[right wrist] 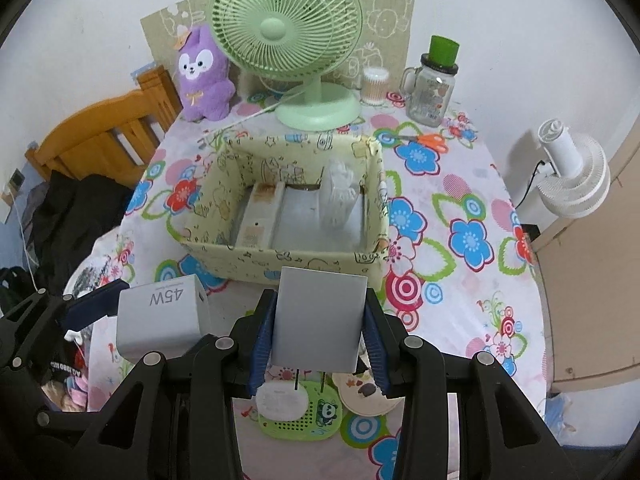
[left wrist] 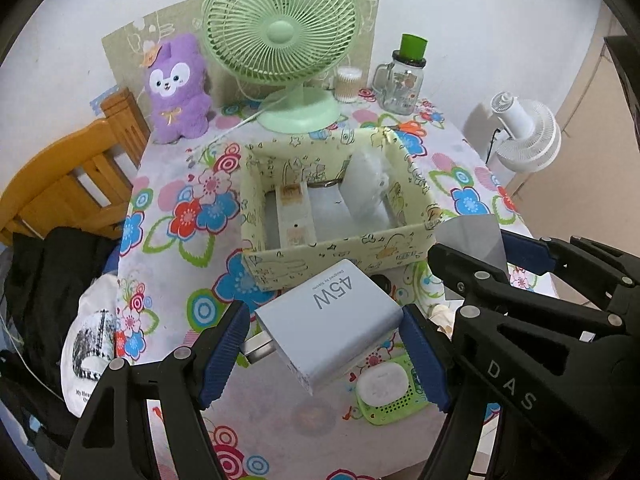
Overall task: Organize rigid objects
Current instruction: 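Lift the flat charger and square charger and carry both toward the fabric box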
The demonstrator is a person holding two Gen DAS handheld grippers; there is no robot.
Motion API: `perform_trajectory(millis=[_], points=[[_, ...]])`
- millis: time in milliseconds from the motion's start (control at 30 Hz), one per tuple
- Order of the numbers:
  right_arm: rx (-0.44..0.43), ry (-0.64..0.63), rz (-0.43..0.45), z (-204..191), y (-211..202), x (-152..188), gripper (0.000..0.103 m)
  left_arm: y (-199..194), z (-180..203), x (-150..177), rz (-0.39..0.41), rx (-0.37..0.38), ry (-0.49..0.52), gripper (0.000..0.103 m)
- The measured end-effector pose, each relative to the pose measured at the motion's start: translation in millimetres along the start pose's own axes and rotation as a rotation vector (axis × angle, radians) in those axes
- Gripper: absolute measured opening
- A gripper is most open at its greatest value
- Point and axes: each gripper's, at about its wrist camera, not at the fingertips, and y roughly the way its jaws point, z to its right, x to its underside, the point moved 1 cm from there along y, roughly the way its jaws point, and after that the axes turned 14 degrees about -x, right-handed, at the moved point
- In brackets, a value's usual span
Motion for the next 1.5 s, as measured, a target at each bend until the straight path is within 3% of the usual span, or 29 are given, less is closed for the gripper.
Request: perform_trajectory(millis=[733,1500], points=[[0.044,0.039,0.054,-2.6,-18.1,-19.1,0.044,-11.0,-3.4,-23.5,0.053,0.034,0.037,0.078],[-0.026,-0.012,0.008,28.8,19.6,-80.1,0.044,37.5,1.5,-77.4,0.015,0.013,-0.043,0.078]])
